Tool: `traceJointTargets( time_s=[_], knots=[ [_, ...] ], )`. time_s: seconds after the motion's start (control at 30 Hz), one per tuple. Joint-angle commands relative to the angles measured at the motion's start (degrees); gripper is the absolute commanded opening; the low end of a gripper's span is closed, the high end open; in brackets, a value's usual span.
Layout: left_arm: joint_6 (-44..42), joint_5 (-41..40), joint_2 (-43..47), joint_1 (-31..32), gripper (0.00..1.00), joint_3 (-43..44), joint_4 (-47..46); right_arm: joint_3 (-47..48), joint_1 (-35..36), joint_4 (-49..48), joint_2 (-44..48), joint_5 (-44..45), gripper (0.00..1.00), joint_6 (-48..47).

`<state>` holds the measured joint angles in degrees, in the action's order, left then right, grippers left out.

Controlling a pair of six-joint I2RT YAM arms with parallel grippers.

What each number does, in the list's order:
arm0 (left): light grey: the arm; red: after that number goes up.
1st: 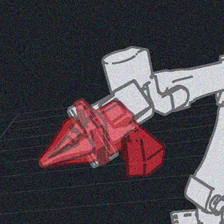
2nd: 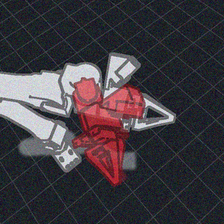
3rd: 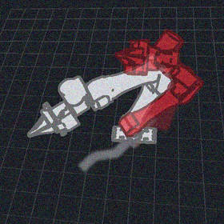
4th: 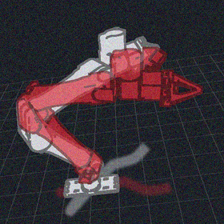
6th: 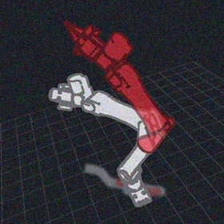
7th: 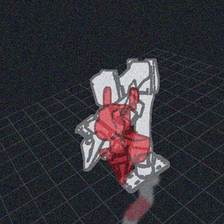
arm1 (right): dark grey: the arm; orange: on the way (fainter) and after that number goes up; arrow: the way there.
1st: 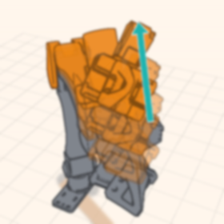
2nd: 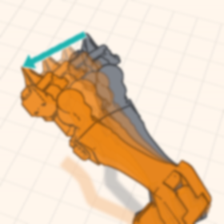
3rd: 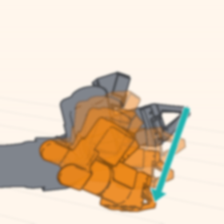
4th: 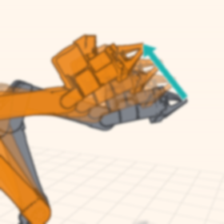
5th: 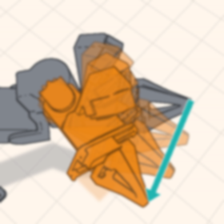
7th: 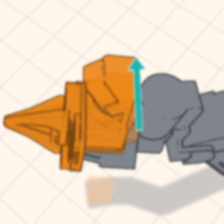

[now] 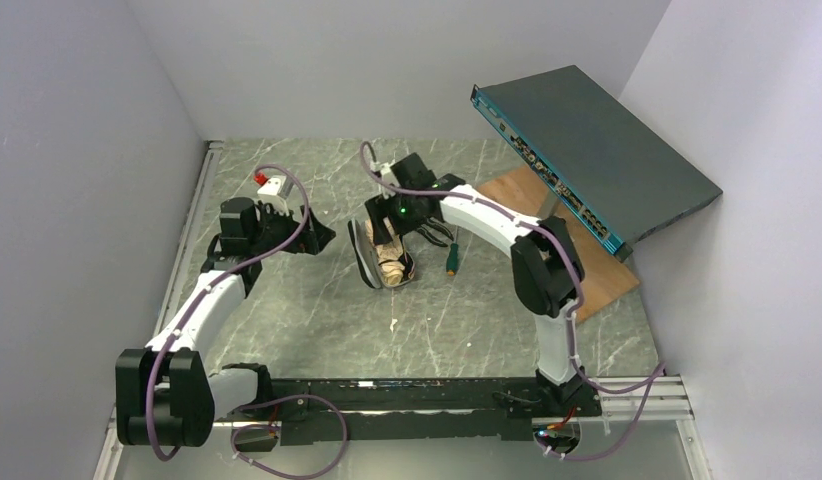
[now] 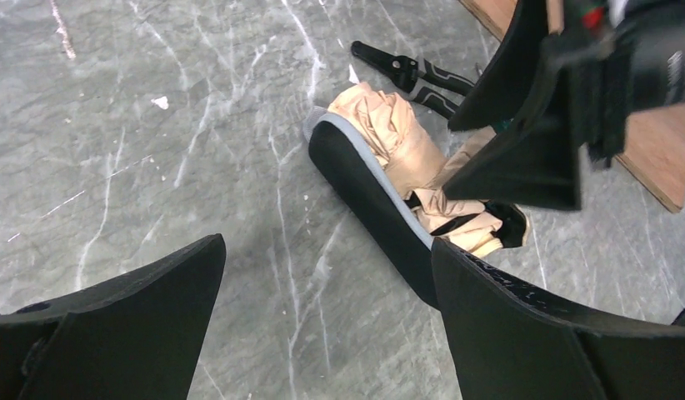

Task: Open the umbrella

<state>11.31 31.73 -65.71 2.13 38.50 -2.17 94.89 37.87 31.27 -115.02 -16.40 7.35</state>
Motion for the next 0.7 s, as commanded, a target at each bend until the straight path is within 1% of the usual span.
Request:
traceJointTargets(
  time_s=[0.0,0.17,0.23,0.27,0.3,0.33,0.43,0.53,0.67],
  knots=[
    [-0.3,-3.2,2.1,0.0,1.0,1.4,0.3,2.0,1.3,2.7,-3.4,3.8,0.72,2.3],
    [-1.9,-4.8,3.3,0.0,1.0,1.3,2.1,1.2,2.6,1.3,-6.8,6.6,0.66,1.5],
    [-2.3,-5.5,3.8,-0.1,1.0,0.9,2.0,0.9,3.0,0.8,-8.0,7.6,0.57,1.3],
    [-2.5,-5.7,4.0,-0.1,1.0,0.8,2.8,1.3,3.0,0.9,-8.8,7.5,0.49,1.1],
    [-2.7,-6.0,4.2,0.0,1.0,0.7,3.7,1.8,3.0,1.3,-9.5,7.4,0.35,0.7],
    [-2.8,-6.4,4.4,-0.2,1.0,0.6,3.9,2.6,3.0,1.7,-10.0,7.7,0.26,0.4],
    [-2.9,-6.9,4.9,-0.2,1.0,0.1,4.0,3.2,2.9,1.2,-9.8,9.7,0.01,-0.8],
    [-2.7,-7.2,5.2,-0.6,1.0,-0.3,3.6,4.0,2.9,0.7,-9.8,10.7,0.0,-1.2],
    [-3.3,-5.4,5.8,-0.8,1.0,-0.7,3.2,3.8,2.0,-4.1,-8.3,9.1,0.0,-0.1]
  ],
)
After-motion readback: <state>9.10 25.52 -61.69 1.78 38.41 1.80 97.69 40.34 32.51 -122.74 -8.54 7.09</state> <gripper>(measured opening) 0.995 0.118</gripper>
